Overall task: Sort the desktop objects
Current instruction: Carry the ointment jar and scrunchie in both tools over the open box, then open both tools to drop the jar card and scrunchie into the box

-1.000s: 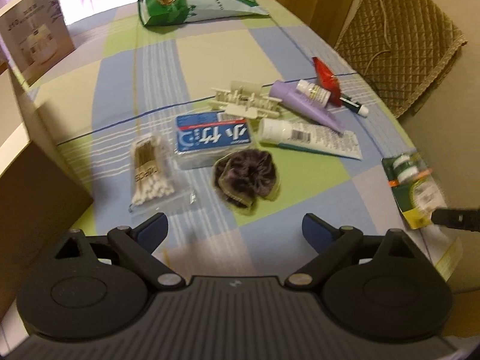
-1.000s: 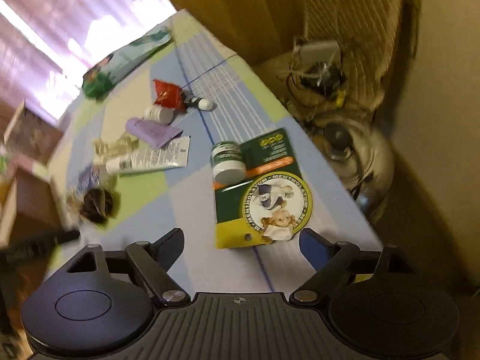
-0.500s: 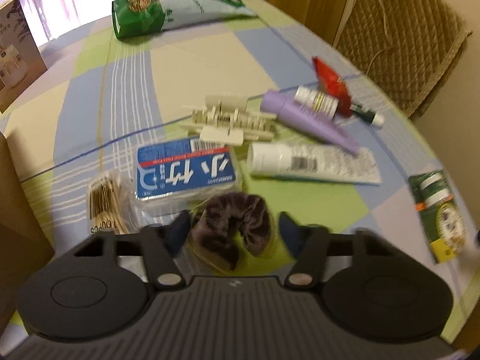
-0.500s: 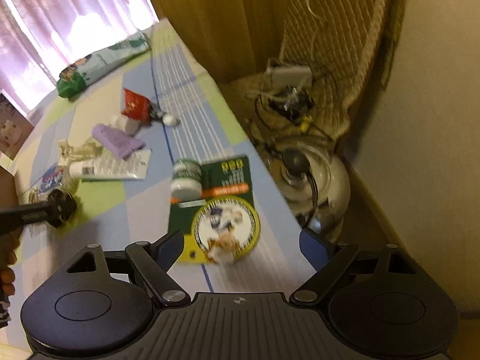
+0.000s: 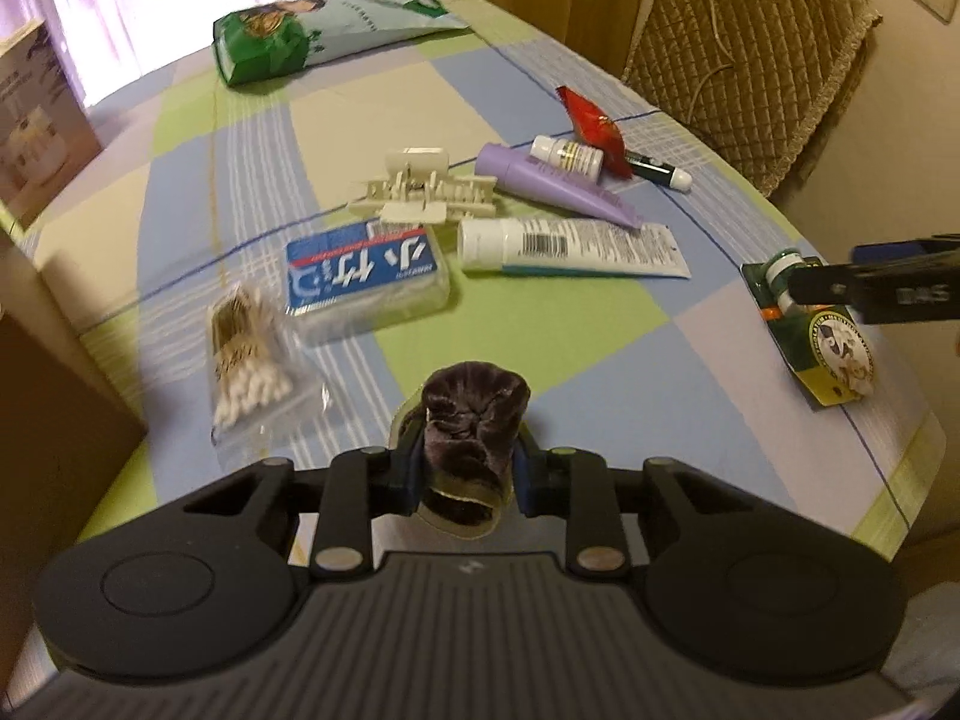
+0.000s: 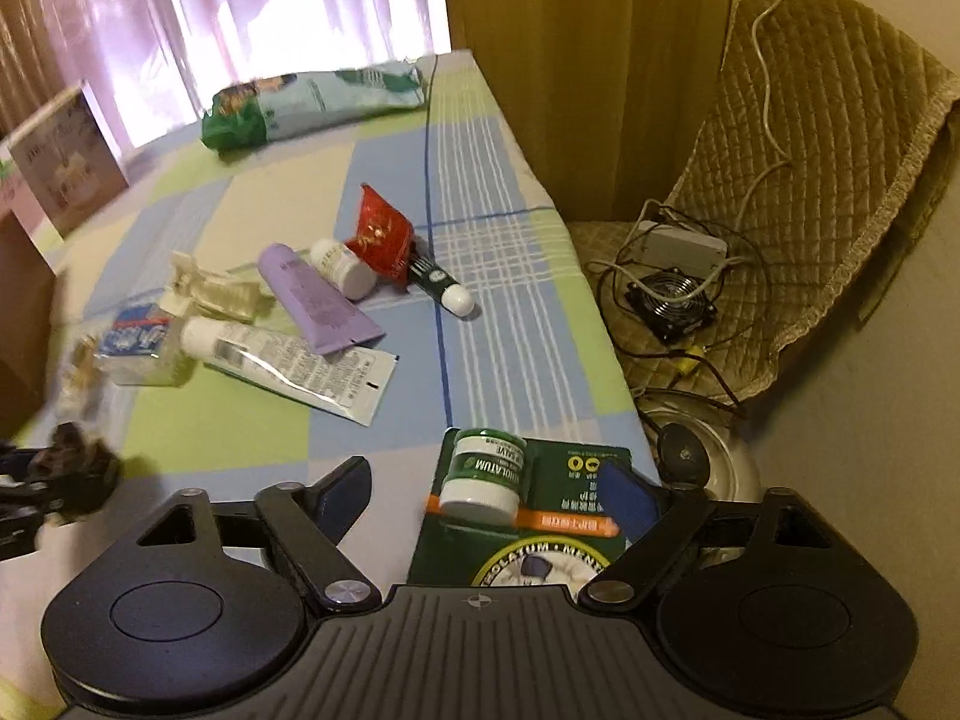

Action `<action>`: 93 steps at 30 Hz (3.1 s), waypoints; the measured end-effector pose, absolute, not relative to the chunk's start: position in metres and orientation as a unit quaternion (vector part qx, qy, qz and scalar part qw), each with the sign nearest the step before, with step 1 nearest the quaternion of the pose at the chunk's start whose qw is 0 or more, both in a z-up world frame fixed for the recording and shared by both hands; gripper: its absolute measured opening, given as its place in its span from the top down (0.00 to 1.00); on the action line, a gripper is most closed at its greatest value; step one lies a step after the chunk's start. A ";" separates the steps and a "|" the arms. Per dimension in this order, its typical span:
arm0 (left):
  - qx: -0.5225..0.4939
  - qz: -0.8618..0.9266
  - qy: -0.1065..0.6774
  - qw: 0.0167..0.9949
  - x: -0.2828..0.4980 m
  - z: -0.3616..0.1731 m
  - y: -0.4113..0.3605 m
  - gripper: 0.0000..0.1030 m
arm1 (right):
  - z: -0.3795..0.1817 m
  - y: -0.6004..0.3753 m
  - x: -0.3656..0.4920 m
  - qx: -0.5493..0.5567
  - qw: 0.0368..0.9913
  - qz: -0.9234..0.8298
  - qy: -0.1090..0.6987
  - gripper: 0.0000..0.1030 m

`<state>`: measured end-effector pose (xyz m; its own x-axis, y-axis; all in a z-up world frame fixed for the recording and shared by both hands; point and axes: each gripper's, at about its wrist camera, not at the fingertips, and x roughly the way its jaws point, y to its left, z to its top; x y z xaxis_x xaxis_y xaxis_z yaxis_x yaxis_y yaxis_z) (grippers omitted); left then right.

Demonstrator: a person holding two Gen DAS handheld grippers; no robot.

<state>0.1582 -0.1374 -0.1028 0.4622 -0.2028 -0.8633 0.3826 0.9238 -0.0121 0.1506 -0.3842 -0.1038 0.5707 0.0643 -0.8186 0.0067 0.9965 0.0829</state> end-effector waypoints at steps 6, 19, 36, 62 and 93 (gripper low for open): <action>0.082 -0.145 0.495 0.853 0.153 -0.101 -0.129 0.77 | -0.122 -0.384 0.163 0.028 0.877 0.015 0.480 0.45; 0.065 -0.123 0.490 0.861 0.136 -0.088 -0.122 0.77 | -0.122 -0.370 0.156 -0.029 0.876 0.049 0.479 0.65; 0.031 -0.140 0.447 0.883 0.113 -0.029 -0.047 0.77 | -0.067 -0.276 0.154 0.047 0.865 0.143 0.479 0.65; -0.024 0.070 0.426 0.902 0.152 0.003 0.206 0.77 | -0.003 0.051 0.241 -0.056 0.827 0.420 0.369 0.65; -0.086 0.104 0.555 0.821 0.242 -0.086 0.255 0.39 | -0.133 0.154 0.319 -0.215 0.748 0.392 0.491 0.54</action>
<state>0.2422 0.2553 -0.0861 0.3627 0.0755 -0.9289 -0.2657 0.9637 -0.0255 0.3192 0.1542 -0.1329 0.2107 0.3752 -0.9027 -0.7966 0.6011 0.0639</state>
